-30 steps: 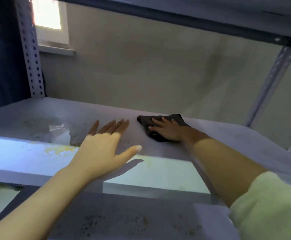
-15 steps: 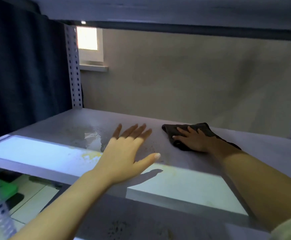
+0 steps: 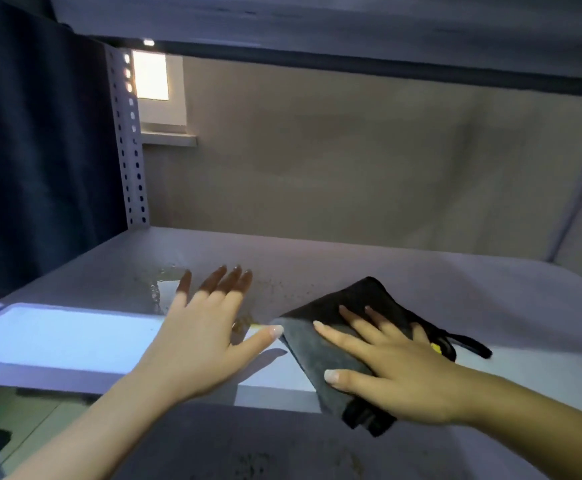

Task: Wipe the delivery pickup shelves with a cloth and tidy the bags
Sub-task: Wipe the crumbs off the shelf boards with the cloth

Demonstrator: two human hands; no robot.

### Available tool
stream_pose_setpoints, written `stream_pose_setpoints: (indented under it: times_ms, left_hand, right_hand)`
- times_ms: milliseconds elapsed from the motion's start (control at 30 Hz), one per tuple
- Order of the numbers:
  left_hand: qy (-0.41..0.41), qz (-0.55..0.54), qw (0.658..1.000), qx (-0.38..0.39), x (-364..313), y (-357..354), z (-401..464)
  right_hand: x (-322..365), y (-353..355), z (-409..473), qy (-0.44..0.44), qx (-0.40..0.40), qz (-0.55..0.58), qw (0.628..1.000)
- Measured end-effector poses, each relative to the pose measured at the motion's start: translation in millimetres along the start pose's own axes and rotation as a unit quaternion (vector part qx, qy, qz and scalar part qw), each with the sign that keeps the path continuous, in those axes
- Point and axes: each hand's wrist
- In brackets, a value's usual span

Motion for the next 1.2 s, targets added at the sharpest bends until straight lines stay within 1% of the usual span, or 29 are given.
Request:
stream_pose_setpoints:
  times_ms: [67,167,267,367,467,600,733,800,900,967,1033,1133,1200]
  left_hand:
    - [0.003,-0.01,1.0,0.009,1,0,-1]
    - [0.008,-0.011,1.0,0.007,4,-2,-1]
    - [0.011,-0.015,1.0,-0.003,5,-5,-1]
    - [0.014,-0.007,1.0,-0.006,4,-5,-1]
    - [0.016,0.01,1.0,0.007,5,-4,0]
    - [0.027,0.01,0.999,0.021,23,1,-8]
    - [0.051,0.048,0.997,0.011,64,15,-20]
    - [0.062,0.064,0.995,0.033,84,25,-23]
    - [0.068,0.043,0.994,0.072,98,33,-27]
    - [0.063,0.023,0.996,0.065,97,32,-29]
    - [0.057,0.012,0.997,0.049,99,27,-28]
    - [0.033,0.008,0.999,0.03,106,23,-28]
    - [0.029,0.006,0.999,0.026,108,20,-26]
  right_hand:
    - [5,4,18,-0.005,0.002,0.012,1.0]
    - [0,15,68,-0.025,0.0,0.02,0.999]
    - [-5,22,124,-0.046,-0.009,-0.027,0.999]
    - [-13,18,148,-0.034,-0.024,0.014,0.999]
    - [-5,17,137,-0.036,-0.024,0.039,0.998]
    - [3,11,88,-0.023,-0.013,0.027,0.999]
    - [7,3,38,0.038,-0.007,0.003,0.999]
    - [9,5,32,0.046,-0.005,-0.014,0.999]
    - [9,11,45,0.046,0.0,0.019,0.999]
    - [9,14,61,0.043,-0.013,0.037,0.998]
    - [5,15,90,0.022,-0.032,0.032,0.999]
    - [2,17,153,0.001,-0.03,-0.021,0.999]
    - [-7,16,194,-0.007,-0.037,-0.003,0.999]
Point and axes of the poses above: each hand's wrist, its own z-axis towards the middle knuckle, its own y-axis out of the back of the hand, x = y × z, and after that the axes turned 1 degree about y, right-handed
